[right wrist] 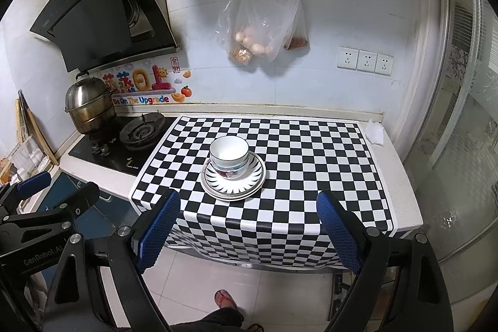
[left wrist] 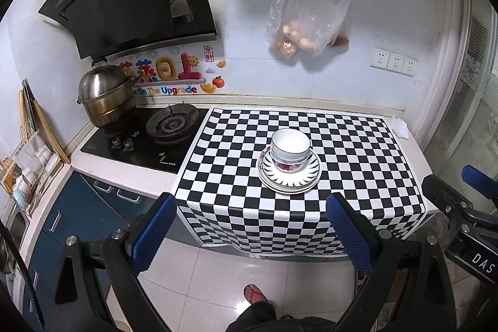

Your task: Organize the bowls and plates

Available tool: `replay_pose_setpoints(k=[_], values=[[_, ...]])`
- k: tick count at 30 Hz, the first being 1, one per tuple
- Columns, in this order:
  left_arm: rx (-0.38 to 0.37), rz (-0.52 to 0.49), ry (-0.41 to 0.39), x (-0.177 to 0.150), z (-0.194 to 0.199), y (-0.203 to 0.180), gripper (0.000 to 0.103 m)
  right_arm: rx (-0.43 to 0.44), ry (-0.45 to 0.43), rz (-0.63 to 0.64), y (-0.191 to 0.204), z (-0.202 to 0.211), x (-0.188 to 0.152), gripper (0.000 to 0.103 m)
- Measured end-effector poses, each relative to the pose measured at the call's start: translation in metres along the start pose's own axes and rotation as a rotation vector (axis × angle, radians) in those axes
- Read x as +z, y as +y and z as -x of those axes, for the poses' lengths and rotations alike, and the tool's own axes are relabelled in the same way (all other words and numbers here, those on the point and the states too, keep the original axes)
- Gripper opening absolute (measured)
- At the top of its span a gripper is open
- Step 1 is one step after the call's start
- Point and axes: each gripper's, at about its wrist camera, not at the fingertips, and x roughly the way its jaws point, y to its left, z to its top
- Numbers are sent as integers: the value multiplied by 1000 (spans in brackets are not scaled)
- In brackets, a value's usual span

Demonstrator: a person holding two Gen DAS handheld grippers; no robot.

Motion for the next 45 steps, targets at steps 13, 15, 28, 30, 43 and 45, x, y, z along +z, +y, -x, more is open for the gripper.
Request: replay_pose_setpoints(k=[13, 15, 28, 30, 43, 45], values=[[-1, -1, -8, 5, 6, 0, 98, -3, -13, -5, -5, 6, 3, 91], [-4, -3, -7, 4, 6, 0, 98, -6, -15, -5, -6, 7, 3, 91], [-2, -4, -9, 4, 7, 1, 98, -14, -18, -9, -8, 14, -1, 91], [-4, -4, -8, 3, 6, 1, 98, -15, -20, -8, -10, 13, 0, 91], [-3, 0, -5, 3, 7, 1, 98, -9, -13, -8, -15, 17, -3, 91], [-2, 0, -6, 2, 9, 1, 98, -11, -13, -6, -15, 17, -3, 91]])
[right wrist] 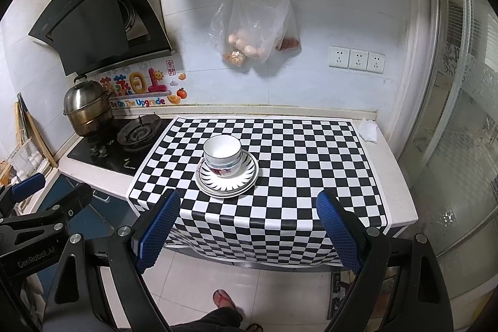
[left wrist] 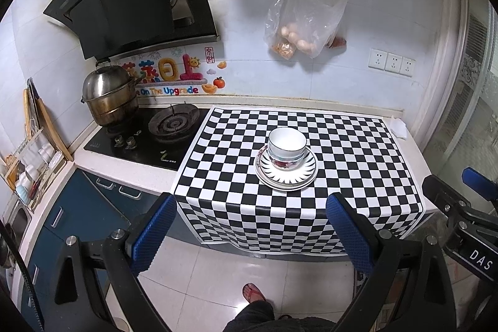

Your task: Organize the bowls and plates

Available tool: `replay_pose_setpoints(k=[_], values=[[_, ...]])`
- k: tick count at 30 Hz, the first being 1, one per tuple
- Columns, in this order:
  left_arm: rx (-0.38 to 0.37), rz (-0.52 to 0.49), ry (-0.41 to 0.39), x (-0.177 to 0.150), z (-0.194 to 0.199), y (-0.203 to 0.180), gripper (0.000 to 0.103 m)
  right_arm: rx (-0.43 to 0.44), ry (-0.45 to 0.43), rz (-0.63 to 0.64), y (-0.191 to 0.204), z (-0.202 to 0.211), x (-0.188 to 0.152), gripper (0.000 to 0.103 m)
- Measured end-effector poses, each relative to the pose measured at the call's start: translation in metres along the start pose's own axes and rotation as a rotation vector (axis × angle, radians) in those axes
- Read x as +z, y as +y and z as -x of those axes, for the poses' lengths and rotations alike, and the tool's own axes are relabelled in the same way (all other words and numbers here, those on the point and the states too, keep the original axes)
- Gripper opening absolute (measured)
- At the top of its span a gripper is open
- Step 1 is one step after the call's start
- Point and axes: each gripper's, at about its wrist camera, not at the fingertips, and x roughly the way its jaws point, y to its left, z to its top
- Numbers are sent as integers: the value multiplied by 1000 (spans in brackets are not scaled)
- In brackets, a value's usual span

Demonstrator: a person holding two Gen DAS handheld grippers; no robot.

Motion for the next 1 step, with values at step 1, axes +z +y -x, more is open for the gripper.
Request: replay_pose_setpoints(k=[1], values=[[1, -3, 0, 1, 0, 0, 98, -1, 0, -1, 1, 2, -3, 91]])
